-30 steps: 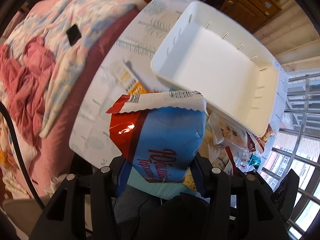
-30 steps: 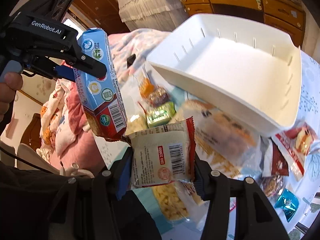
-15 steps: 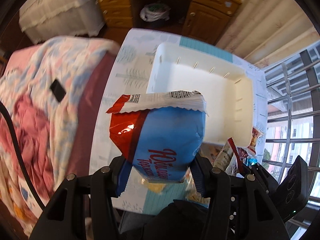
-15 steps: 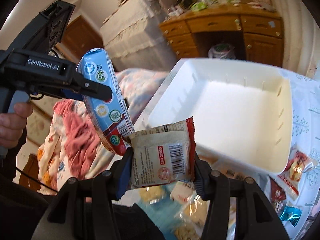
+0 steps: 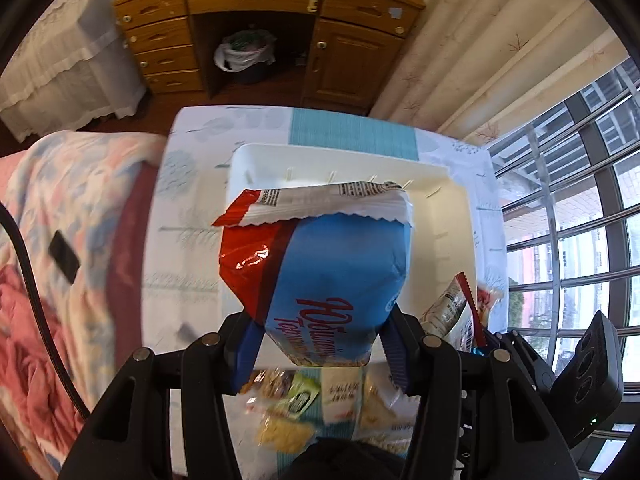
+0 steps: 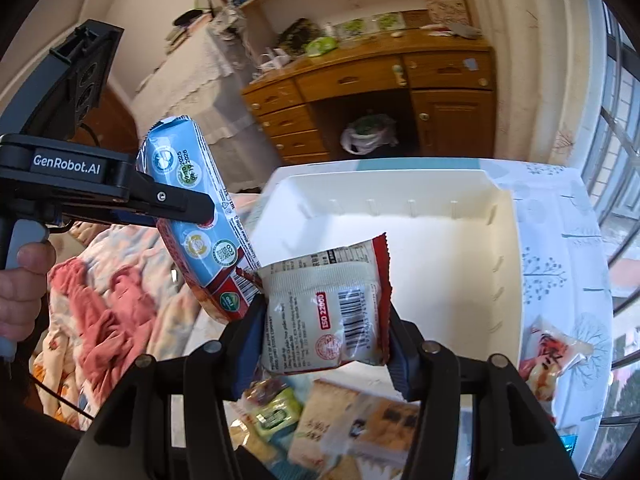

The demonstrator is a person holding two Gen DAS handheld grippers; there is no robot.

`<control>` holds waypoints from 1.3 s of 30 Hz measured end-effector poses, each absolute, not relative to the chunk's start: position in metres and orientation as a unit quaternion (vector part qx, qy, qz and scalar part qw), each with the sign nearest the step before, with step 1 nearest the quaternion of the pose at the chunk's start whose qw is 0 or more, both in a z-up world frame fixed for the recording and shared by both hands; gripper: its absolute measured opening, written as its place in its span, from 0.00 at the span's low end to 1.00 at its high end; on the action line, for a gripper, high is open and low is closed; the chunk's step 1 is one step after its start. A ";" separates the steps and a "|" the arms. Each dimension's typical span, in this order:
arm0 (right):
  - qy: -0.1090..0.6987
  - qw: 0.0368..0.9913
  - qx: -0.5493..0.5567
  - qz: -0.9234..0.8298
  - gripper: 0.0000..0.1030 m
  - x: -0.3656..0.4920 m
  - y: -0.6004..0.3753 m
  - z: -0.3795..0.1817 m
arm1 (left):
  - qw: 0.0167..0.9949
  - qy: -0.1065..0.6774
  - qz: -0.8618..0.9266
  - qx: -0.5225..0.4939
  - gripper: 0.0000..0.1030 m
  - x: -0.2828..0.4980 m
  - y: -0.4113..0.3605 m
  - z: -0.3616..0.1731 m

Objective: Organize snacks
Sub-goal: 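Lift both packs and lower them into the white tray, then open both grippers and withdraw from the tray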

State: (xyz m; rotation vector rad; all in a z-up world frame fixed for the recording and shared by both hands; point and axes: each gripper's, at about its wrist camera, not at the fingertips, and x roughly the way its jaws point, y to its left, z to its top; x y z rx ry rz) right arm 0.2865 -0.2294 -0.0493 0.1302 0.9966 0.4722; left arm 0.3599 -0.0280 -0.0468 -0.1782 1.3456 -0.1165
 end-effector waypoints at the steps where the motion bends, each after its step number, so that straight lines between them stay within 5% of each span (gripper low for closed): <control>1: 0.475 0.850 0.060 0.218 0.52 0.290 -0.230 -0.052 | 0.777 0.622 -0.058 -0.082 0.51 0.363 -0.030 -0.051; 10: 0.501 0.846 0.045 0.176 0.55 0.316 -0.238 -0.075 | 0.756 0.649 -0.062 -0.066 0.52 0.387 -0.042 -0.095; 14: 0.514 0.841 0.045 0.164 0.58 0.320 -0.238 -0.080 | 0.762 0.642 -0.060 -0.070 0.73 0.388 -0.038 -0.093; 21: 0.522 0.841 0.047 0.134 0.85 0.314 -0.236 -0.072 | 0.779 0.622 -0.059 -0.062 0.73 0.374 -0.031 -0.072; 39: 0.482 0.868 0.071 0.093 0.86 0.226 -0.219 -0.028 | 0.795 0.597 -0.098 -0.053 0.73 0.270 -0.002 -0.033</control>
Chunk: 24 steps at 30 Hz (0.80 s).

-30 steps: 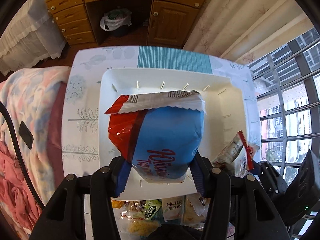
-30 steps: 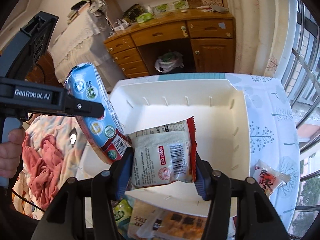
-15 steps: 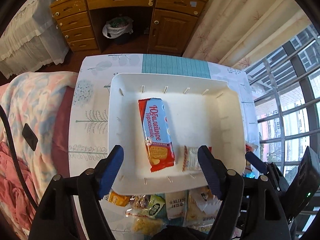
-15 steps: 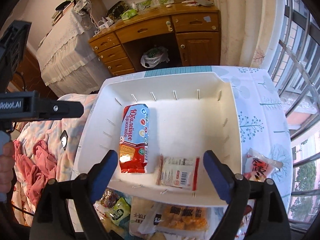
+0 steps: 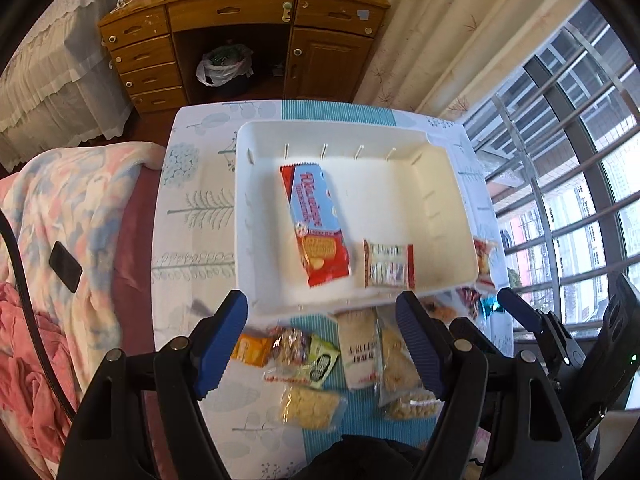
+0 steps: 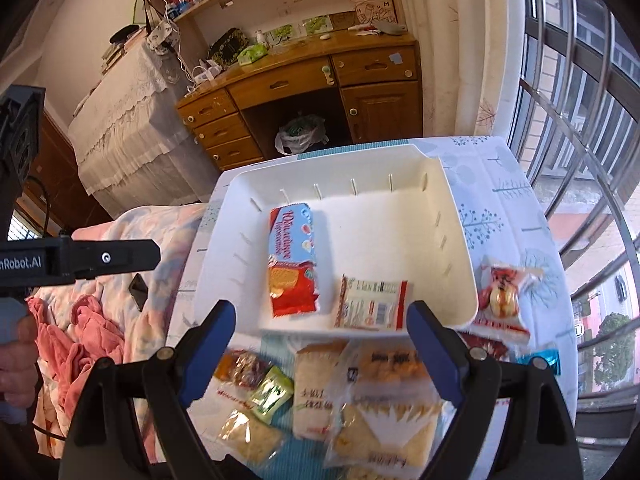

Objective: Organize snacks
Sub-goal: 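Open both grippers and withdraw from the tray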

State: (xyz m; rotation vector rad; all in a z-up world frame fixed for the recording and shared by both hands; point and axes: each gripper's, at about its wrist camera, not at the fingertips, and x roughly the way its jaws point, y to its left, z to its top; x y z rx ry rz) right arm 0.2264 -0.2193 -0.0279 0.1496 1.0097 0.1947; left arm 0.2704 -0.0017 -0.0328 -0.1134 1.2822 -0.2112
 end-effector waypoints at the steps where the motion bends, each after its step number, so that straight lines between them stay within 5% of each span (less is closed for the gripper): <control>1: 0.482 0.868 0.072 0.093 0.86 0.222 -0.219 -0.027 | 0.795 0.597 -0.098 -0.053 0.73 0.265 -0.001 -0.032; 24: 0.497 0.856 0.101 0.105 0.86 0.108 -0.249 -0.024 | 0.785 0.611 -0.040 -0.091 0.73 0.115 0.004 -0.053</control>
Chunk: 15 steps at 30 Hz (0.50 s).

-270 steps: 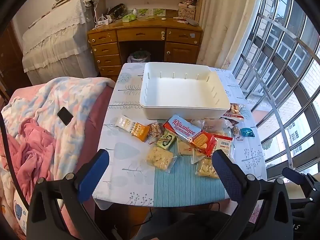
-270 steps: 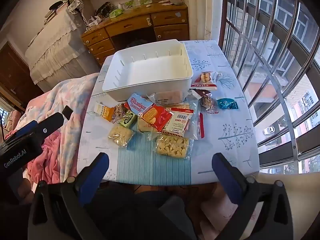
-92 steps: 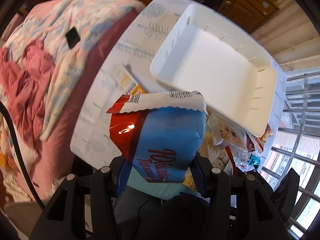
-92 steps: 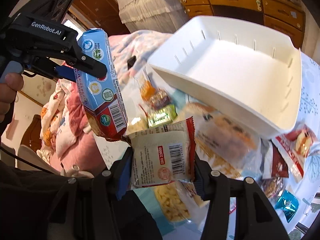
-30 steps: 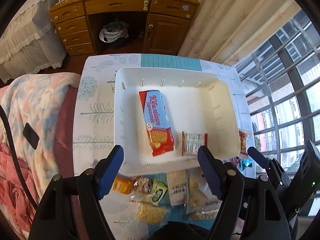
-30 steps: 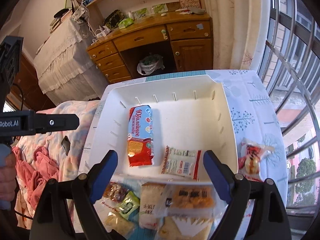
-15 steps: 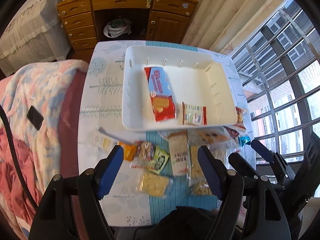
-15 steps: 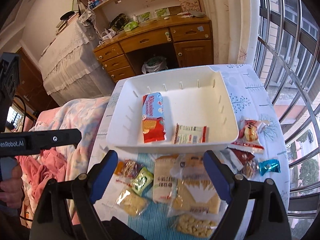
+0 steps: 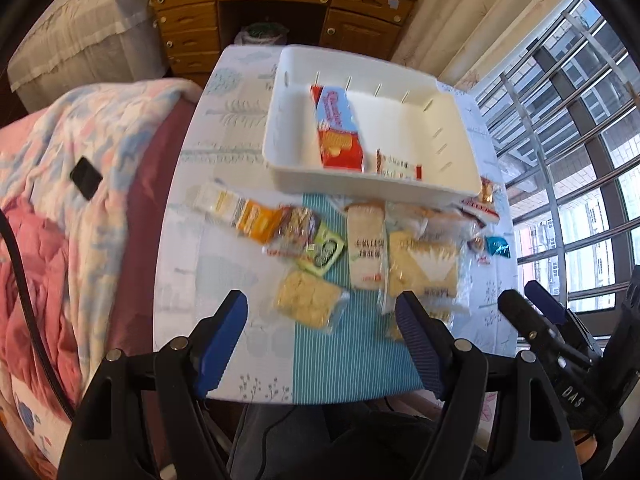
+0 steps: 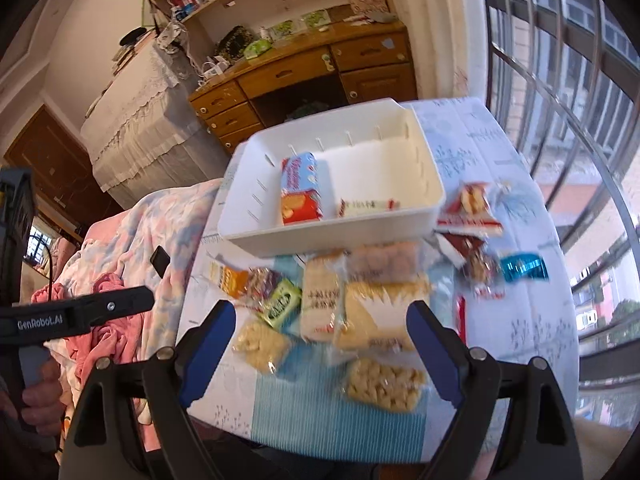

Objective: Organize snacks
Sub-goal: 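Open both grippers and withdraw from the tray, then grasp the crumbly cake bag with the left gripper while the right grasps the puffed snack bag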

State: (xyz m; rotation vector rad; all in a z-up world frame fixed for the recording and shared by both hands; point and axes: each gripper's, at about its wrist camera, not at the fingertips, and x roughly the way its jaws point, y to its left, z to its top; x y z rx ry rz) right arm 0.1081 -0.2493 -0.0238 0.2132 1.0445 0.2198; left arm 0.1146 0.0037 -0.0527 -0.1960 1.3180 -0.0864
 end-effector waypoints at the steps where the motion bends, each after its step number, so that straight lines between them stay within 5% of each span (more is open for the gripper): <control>1: 0.502 0.852 0.107 0.101 0.86 0.104 -0.253 -0.028 | 0.783 0.614 -0.037 -0.092 0.73 0.110 0.004 -0.056; 10: 0.558 0.809 0.165 0.076 0.86 0.087 -0.272 -0.069 | 0.754 0.650 -0.015 -0.092 0.73 0.086 0.009 -0.100; 15: 0.590 0.785 0.184 0.043 0.86 0.086 -0.283 -0.093 | 0.739 0.667 -0.020 -0.092 0.82 0.090 0.008 -0.125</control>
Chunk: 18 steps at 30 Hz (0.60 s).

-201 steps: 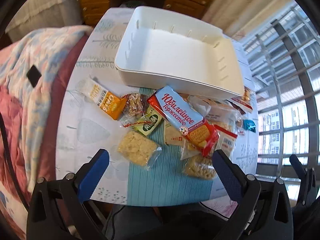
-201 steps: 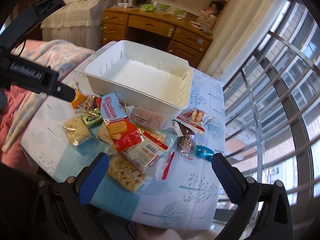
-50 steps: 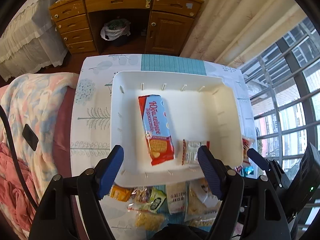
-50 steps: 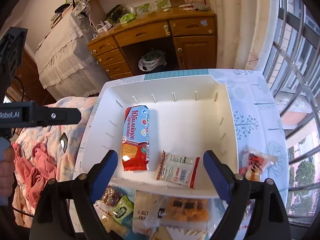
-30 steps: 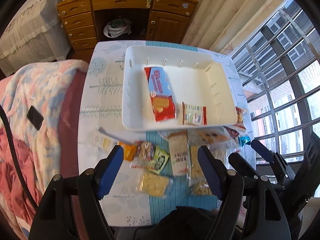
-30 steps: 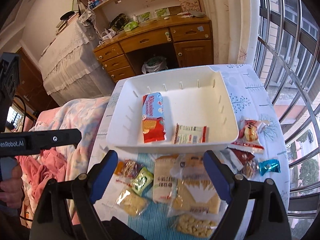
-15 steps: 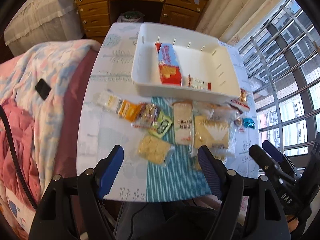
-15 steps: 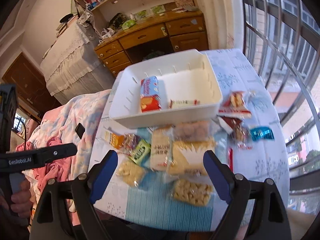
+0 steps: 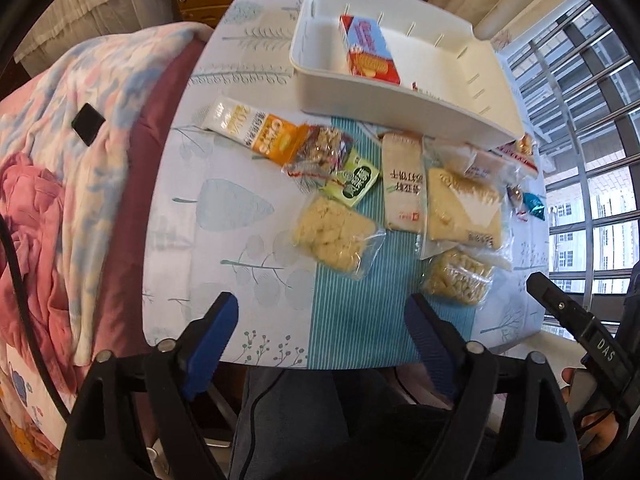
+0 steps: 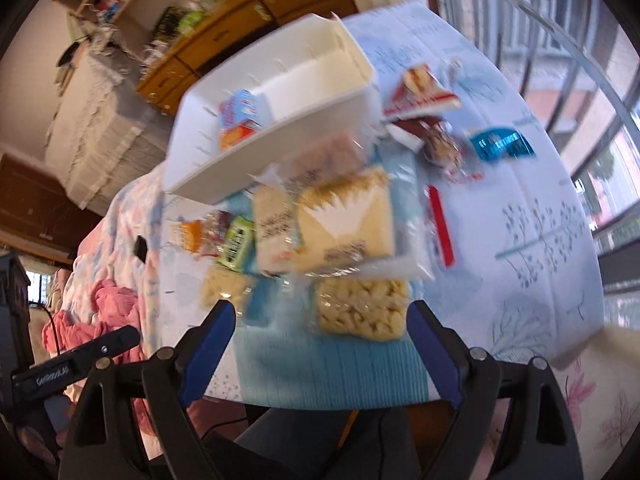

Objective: Organize snacks
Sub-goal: 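Grasp the crumbly cake bag with the left gripper while the right grasps the puffed snack bag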

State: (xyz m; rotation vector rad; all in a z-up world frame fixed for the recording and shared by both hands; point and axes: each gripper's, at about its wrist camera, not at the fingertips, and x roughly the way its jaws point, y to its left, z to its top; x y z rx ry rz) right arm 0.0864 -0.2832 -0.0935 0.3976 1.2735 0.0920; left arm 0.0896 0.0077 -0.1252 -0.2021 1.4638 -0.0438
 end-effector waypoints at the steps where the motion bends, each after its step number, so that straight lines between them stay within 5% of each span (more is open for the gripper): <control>1: 0.597 0.778 0.192 0.037 0.86 0.087 -0.287 -0.098 | 0.736 0.671 -0.021 -0.090 0.82 0.092 0.007 -0.130; 5: 0.625 0.750 0.217 0.008 0.90 0.089 -0.297 -0.116 | 0.725 0.684 -0.032 -0.075 0.89 0.100 0.000 -0.146; 18: 0.699 0.666 0.254 -0.062 1.00 0.091 -0.294 -0.180 | 0.693 0.718 -0.066 -0.004 0.90 0.140 -0.030 -0.213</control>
